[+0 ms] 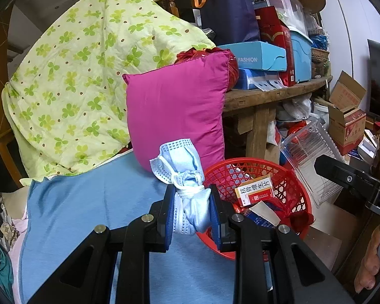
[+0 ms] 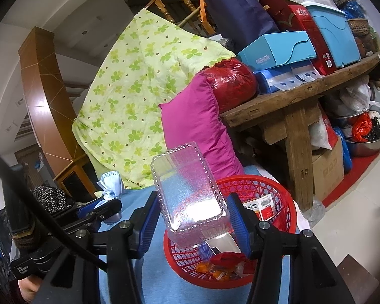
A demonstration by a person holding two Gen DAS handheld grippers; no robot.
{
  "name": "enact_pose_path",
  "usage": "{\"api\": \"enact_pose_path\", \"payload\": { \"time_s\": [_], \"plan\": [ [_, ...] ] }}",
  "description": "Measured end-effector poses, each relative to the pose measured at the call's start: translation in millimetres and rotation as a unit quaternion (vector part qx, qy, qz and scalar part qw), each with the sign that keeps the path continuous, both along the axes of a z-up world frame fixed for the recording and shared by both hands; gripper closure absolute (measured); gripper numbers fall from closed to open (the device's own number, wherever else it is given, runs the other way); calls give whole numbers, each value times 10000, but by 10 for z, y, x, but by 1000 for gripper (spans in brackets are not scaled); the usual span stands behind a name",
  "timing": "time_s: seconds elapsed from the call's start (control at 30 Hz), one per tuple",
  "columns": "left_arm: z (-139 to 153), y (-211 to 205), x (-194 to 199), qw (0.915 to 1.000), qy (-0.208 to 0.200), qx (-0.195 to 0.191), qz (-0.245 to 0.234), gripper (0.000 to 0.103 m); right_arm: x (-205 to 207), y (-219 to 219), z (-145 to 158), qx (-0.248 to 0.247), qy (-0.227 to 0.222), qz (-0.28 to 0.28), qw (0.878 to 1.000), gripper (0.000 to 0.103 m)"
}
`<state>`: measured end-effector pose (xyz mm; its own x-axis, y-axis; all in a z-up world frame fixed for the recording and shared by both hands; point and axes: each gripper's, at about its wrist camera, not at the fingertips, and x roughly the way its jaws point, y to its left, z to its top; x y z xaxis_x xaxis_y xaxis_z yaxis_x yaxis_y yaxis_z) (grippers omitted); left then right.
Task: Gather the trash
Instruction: 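Carry the white tissue and clear tray over the red basket with both tools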
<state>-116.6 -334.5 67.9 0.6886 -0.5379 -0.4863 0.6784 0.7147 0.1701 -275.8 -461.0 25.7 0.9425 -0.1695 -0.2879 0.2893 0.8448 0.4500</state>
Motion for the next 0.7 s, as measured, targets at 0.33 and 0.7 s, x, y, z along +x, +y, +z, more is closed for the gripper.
{"api": "enact_pose_path", "payload": {
  "time_s": [0.33, 0.7],
  "plan": [
    [-61, -54, 24, 9999, 90, 30, -69, 76, -22, -32, -36, 31, 37, -51, 10000, 46],
    [-108, -84, 63, 9996, 164, 1, -218, 76, 3, -116, -76, 78, 72, -107, 9999, 46]
  ]
}}
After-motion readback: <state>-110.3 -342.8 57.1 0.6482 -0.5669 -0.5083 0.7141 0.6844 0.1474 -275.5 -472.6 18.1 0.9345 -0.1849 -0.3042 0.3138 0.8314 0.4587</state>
